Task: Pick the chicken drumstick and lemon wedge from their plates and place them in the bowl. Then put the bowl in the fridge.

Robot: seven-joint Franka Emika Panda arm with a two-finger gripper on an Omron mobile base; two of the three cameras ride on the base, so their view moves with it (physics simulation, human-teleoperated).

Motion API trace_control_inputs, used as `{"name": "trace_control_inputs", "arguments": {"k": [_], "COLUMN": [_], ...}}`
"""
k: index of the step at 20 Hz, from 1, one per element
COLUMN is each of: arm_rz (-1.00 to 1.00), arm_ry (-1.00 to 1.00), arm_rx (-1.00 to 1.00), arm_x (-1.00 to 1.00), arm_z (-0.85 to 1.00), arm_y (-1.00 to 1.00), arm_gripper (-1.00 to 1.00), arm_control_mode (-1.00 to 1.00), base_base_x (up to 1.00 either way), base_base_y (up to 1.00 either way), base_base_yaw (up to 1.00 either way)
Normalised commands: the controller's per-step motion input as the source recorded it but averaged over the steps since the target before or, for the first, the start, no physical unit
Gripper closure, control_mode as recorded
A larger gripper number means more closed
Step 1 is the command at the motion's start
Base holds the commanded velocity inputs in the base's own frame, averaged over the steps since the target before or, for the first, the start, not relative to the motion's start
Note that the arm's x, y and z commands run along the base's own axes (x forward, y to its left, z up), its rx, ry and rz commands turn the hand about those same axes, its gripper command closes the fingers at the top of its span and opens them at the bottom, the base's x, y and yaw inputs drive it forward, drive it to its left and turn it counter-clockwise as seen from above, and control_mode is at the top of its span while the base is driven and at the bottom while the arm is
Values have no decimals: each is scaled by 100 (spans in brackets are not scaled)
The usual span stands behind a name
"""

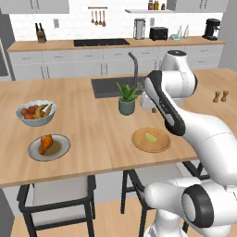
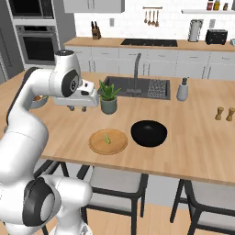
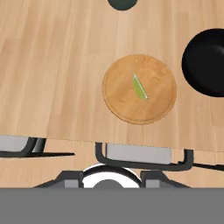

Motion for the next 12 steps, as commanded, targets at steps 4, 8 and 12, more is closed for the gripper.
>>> {"name": "trace_control_inputs", "arguments": {"k": [4, 8, 12], "arm_rz": [0, 4, 14], "arm_ry": [2, 10, 18], "arm_rx": [-3, -8, -4], "arm_x": [0, 0, 4], "arm_z": [-12, -62, -63], "arm_y": [0, -32, -59], "arm_gripper": [-100, -100, -100], "arm_control_mode": [-100, -100, -100], "base_base_x": [0, 0, 0], "base_base_y": [0, 0, 0], "base_base_yaw": [0, 0, 0]}}
